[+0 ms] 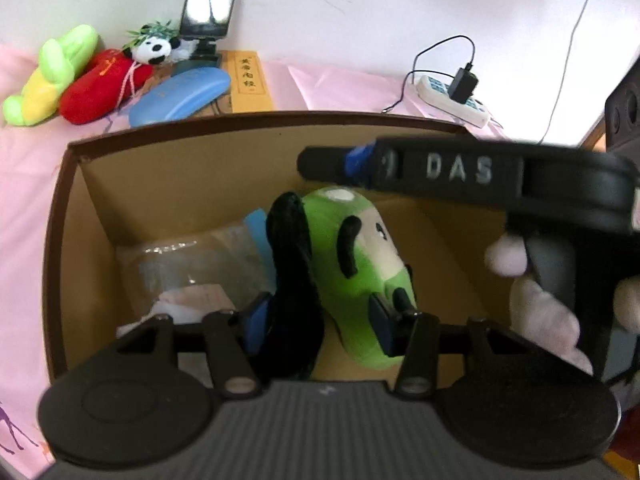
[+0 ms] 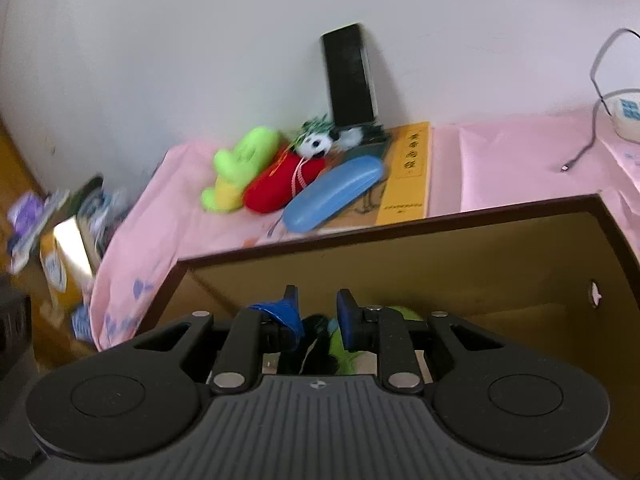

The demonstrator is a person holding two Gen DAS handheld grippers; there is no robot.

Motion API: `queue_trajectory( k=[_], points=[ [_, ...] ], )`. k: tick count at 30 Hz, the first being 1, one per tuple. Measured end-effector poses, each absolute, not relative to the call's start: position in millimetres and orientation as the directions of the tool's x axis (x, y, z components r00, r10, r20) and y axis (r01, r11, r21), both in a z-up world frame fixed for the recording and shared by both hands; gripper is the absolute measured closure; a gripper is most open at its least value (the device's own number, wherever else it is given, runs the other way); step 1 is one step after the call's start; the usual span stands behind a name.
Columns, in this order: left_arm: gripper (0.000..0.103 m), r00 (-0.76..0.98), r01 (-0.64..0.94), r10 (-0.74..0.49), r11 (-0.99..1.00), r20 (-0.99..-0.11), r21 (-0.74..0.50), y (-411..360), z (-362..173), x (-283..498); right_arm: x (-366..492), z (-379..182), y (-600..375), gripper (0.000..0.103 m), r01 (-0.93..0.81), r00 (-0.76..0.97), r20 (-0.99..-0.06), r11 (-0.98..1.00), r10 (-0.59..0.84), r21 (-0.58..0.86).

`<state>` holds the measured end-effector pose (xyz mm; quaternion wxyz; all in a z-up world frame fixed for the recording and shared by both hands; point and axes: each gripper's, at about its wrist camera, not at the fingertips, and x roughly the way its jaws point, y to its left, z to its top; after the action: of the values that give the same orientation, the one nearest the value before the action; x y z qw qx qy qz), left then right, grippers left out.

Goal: Organize soft objects
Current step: 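Lower the black sock into the box and open the right gripper, then withdraw the right gripper from the box and move toward the teal mesh bag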

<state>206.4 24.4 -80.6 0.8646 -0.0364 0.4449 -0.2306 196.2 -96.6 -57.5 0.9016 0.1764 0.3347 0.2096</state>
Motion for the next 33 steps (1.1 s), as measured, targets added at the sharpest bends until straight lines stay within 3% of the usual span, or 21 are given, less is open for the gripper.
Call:
queue_trajectory(
  k=[7,12,25,33],
  points=[
    [0.054,0.497,0.503,-0.512,0.828,-0.701,-0.249,18.7,-74.2,193.0,194.5,-56.1,-98.8,0.098,-0.244,0.711,-0.510,0.851,0.483,0.466],
    [0.051,0.454,0.500,-0.589,0.789,-0.668,-0.357,29.9,-74.0,198.6,195.9,-57.3,-101.5,0.098,-0.247,0.715,-0.500,0.846,0.488,0.473],
    [0.051,0.498,0.415,-0.459,0.871,-0.736,-0.263,22.8,-81.7,201.4,196.1,-59.4,-99.4,0.098,-0.259,0.694,-0.514,0.841,0.504,0.474],
    [0.051,0.515,0.392,-0.424,0.889,-0.745,-0.235,19.9,-82.8,199.8,200.9,-65.0,-93.3,0.098,-0.228,0.646,-0.585,0.856,0.490,0.465]
  ],
)
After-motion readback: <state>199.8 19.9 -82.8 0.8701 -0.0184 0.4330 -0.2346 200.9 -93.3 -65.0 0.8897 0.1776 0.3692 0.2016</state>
